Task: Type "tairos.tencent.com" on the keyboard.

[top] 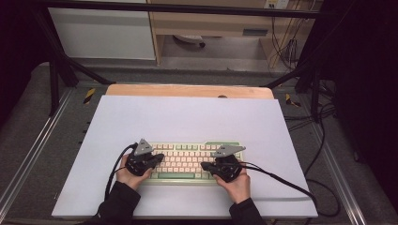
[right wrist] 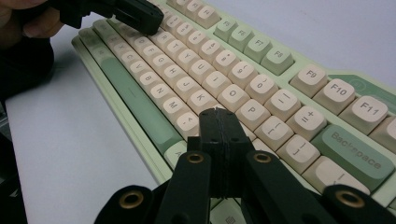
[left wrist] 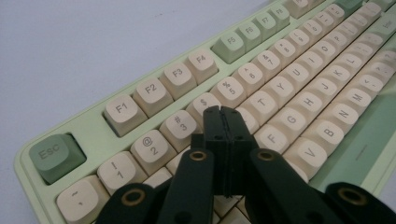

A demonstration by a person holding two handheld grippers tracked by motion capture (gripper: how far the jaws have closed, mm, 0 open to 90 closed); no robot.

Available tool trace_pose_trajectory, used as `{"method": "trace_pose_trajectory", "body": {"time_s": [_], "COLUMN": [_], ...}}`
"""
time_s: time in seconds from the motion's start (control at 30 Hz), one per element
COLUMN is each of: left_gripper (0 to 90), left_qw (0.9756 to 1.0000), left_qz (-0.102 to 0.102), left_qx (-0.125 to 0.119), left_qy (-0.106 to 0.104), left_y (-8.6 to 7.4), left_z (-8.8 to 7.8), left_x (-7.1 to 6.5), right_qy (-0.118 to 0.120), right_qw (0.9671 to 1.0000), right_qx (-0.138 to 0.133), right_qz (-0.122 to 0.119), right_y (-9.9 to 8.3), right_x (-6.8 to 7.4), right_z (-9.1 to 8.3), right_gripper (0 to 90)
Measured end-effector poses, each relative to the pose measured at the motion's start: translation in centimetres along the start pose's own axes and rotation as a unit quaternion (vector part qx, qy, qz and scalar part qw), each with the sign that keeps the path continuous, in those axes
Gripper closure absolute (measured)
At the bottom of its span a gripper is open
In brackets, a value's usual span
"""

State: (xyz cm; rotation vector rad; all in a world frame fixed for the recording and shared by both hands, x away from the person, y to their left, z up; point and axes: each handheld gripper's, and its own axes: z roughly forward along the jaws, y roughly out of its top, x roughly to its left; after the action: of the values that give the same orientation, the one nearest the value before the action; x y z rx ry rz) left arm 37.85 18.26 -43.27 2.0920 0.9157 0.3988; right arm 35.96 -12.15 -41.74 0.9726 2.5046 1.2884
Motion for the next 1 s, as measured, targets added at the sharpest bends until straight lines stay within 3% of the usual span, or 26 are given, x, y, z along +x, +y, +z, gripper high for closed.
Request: {"method": "trace_pose_trajectory", "body": {"time_s": [1.0], "left_gripper": [89.8], "left_qw": [0.9999], "left_qz": [0.002], "left_qx": [-0.012], "left_qy": [-0.009], "left_y": [-0.7], "left_z": [-2.4], "left_x": [-0.1], "right_qy": [0.015], "right_qw": [0.9998], "right_qx": [-0.011], "right_qz": [0.005], "right_y": [0.2], "right_x": [0.2], "right_z": [-0.2], "right_gripper": [90.0]}}
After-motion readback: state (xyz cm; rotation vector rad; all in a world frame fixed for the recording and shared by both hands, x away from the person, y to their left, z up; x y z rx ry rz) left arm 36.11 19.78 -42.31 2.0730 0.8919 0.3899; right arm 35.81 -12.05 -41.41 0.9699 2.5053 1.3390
